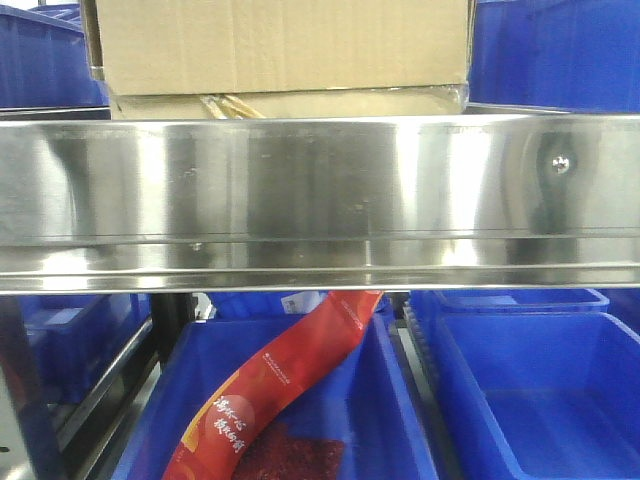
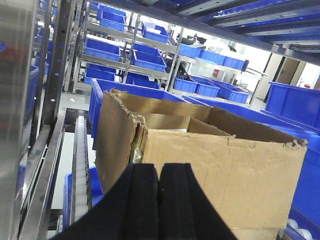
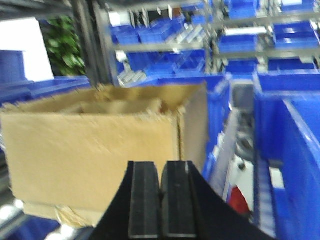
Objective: Stack two boxes on right shelf middle
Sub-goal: 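Open both grippers to release the boxes on the shelf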
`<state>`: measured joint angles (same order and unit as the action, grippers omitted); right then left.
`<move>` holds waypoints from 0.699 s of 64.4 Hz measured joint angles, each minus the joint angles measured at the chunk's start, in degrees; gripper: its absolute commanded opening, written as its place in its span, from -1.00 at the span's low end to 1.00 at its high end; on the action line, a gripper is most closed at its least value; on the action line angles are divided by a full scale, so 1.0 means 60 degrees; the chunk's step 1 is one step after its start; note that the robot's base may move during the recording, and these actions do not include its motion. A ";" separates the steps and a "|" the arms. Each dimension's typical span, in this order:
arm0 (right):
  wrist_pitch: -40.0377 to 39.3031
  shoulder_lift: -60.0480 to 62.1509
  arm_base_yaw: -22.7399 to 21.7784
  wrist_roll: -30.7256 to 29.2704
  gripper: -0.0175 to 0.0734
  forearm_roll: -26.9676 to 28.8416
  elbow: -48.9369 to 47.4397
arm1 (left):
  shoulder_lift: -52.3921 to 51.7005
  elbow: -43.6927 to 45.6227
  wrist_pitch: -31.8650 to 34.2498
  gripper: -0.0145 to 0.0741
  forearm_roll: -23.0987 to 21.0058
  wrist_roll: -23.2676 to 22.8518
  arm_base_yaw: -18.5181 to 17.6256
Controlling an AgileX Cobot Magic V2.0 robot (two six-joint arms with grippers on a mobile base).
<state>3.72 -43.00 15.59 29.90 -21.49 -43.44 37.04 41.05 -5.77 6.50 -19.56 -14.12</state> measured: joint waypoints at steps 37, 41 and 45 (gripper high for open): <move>-0.0421 0.2247 -0.1455 -0.5222 -0.97 0.2684 0.1877 | 0.0000 0.0000 0.0000 -0.92 0.0000 0.0000 0.0000; -0.0508 0.2778 -0.1863 -0.5417 -0.97 0.2896 0.2440 | 0.0000 0.0000 0.0000 -0.92 0.0000 0.0000 0.0000; -0.0509 0.3317 -0.2280 -0.5519 -0.97 0.3144 0.3171 | 0.0000 0.0000 0.0000 -0.92 0.0000 0.0000 0.0000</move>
<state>0.67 -23.10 1.91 -3.21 -2.62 -24.42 37.04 41.05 -5.77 6.50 -19.56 -14.12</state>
